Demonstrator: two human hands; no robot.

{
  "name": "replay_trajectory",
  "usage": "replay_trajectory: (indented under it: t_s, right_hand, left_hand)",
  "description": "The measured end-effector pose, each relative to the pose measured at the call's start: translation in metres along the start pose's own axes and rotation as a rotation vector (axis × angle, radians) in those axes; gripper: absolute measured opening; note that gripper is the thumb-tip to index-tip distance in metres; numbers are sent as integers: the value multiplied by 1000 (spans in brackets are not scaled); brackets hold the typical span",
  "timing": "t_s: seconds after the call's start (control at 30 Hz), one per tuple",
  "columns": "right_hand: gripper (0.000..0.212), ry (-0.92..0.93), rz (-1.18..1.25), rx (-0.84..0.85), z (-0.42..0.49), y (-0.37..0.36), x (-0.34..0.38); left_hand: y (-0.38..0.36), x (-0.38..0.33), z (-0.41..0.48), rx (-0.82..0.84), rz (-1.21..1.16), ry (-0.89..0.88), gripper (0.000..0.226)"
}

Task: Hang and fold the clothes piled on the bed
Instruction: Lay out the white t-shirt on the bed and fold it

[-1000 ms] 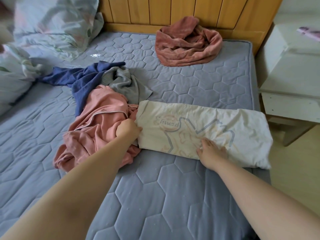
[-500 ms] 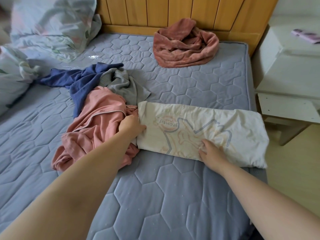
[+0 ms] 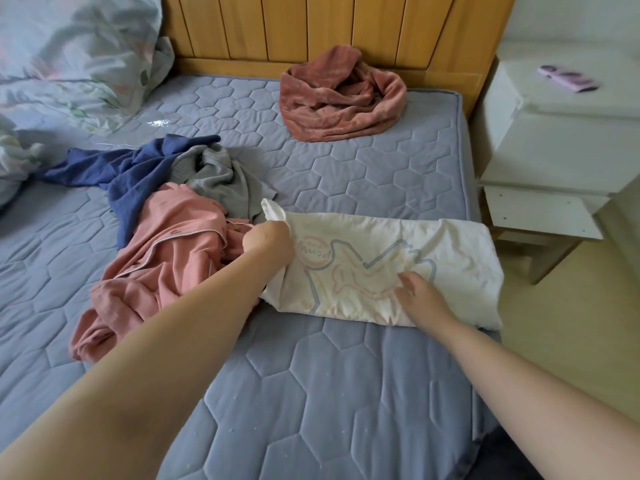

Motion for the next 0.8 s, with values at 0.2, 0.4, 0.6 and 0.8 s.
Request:
replay_trajectory:
  t_s: [0.2, 0.4, 0.6, 0.8]
  right_hand:
    - [36, -16, 40, -106, -10, 38, -8]
    - [38, -49, 25, -83, -16, 33, -24]
    - [46, -83, -224, -65, -3, 14, -10]
    - [44, -115, -173, -59, 4, 15, -13]
  left_hand:
    - [34, -88, -18, -164, 233, -251, 19]
    - [10, -61, -7, -235, 106, -169, 46]
    - [-27, -19, 0, 4, 12, -25, 34]
    - [8, -42, -4, -37, -28, -60, 21]
Point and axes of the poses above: each hand's wrist, its own z-axis towards the middle knuckle, its own y-axis out of the back of the hand, x = y × z, the point moved 9 cm from there along z, towards the middle knuckle, and after that the axes turned 14 degrees about z, right-handed, at the moved point
